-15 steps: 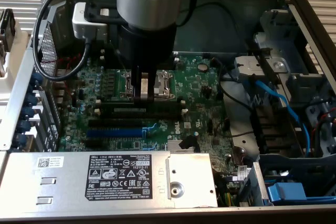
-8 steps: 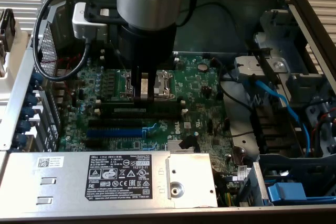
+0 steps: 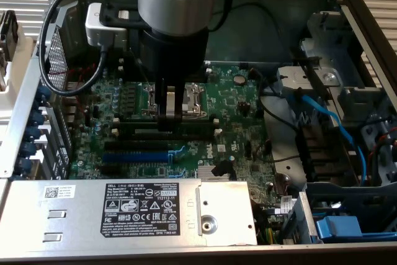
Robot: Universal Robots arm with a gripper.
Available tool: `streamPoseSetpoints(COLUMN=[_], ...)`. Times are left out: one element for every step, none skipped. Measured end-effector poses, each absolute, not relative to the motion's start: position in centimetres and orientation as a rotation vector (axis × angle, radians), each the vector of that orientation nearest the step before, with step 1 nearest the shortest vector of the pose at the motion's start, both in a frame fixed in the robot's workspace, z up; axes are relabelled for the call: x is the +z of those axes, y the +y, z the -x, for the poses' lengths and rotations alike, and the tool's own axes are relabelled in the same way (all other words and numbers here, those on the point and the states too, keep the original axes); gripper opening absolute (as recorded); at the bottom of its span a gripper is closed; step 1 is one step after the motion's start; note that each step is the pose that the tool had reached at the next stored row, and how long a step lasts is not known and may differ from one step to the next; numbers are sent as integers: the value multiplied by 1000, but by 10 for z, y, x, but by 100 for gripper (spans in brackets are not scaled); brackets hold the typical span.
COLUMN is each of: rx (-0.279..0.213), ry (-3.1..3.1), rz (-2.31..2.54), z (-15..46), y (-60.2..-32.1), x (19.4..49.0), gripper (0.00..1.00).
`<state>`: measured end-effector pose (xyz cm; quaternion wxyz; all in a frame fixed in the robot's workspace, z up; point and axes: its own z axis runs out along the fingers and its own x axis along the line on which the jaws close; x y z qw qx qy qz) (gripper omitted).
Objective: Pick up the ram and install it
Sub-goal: 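Insert the ram into the slot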
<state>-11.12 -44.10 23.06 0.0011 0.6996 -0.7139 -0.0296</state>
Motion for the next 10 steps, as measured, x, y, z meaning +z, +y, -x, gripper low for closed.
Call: streamPoseSetpoints(rx=[-93, -93, -93, -93, -93, -93, -93, -93, -93, -93], ry=[-2241, -2241, -2241, -2241, -2241, -2241, -2241, -2241, -2241, -2241], rz=[-2196, -2196, -2196, -2196, -2196, -2196, -2196, -2197, -2196, -2196], z=[111, 111, 111, 111, 111, 111, 111, 111, 111, 111], y=[-441, -441, -441, -441, -441, -441, -441, -441, -441, -441], x=[231, 231, 231, 231, 231, 231, 231, 231, 231, 232], gripper=[27, 27, 27, 27, 27, 27, 27, 27, 27, 27])
